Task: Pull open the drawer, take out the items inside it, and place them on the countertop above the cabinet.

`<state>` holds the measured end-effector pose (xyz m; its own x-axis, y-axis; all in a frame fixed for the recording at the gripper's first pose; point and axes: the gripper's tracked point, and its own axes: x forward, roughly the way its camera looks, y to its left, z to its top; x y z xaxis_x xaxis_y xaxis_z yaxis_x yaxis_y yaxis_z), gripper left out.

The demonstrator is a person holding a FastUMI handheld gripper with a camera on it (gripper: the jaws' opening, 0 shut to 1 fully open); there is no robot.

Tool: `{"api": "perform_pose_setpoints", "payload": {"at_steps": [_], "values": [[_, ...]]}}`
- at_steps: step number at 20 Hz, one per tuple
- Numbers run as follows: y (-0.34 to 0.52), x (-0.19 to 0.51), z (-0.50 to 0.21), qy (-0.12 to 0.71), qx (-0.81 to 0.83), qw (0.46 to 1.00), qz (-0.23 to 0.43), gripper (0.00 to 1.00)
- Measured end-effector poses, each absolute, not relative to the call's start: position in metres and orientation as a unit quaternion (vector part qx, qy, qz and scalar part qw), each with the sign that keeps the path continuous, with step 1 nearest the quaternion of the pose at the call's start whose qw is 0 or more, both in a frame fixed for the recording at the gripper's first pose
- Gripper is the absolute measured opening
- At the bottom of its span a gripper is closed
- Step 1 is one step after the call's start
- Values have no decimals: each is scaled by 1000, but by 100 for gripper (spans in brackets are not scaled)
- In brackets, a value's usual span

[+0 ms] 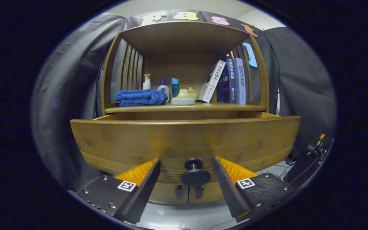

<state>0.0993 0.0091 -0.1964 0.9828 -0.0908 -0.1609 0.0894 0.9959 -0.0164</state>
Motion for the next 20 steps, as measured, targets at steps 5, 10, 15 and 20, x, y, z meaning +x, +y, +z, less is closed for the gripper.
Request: {"api": "perform_pose_setpoints", "payload": {"at_steps": [5,10,15,20], "values": [[8,121,-198,82,11,996,-39,99],[9,146,-200,80,7,996,-42,99],[9,170,-200,82,9,996,-41,99],[8,192,-201,86,7,995,-40,99]]}}
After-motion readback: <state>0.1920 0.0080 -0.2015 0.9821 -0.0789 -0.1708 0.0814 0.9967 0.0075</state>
